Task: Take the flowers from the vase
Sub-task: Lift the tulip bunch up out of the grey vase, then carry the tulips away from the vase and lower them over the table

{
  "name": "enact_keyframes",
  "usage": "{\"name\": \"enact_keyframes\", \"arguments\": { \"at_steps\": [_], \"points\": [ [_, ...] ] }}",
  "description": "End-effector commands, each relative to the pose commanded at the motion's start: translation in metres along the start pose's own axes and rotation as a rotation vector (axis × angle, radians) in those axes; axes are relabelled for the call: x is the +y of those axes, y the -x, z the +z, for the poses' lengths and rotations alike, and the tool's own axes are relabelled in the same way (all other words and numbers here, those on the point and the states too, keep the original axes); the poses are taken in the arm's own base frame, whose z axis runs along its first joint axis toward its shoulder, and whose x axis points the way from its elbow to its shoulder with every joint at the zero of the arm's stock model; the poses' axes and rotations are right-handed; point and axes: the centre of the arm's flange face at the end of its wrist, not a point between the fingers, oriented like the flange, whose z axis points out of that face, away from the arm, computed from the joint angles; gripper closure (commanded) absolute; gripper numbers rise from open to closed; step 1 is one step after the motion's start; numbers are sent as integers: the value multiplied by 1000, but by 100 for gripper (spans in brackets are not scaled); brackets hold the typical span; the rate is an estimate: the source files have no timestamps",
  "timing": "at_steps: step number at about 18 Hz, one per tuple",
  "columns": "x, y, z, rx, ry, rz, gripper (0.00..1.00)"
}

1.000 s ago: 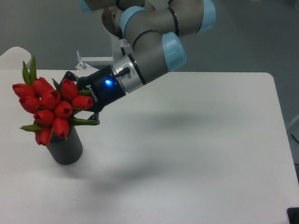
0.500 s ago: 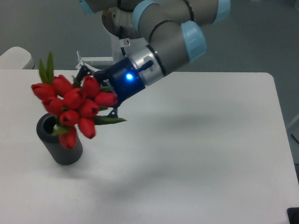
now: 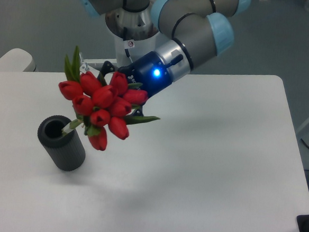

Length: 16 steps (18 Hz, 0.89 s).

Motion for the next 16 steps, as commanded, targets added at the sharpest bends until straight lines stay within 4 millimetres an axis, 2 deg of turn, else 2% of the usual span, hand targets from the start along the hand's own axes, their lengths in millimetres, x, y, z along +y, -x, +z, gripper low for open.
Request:
{"name": "enact_keyframes", "arguments": {
  "at_steps": [3,7,13,16],
  "points": [
    [-10,20,-5,-46,27,74,85],
    [-19,46,-19,-232,188,179,85],
    [1,72,-29,-397,414,275,85],
    [23,100,-26,-472,561,265,85]
  ]
}}
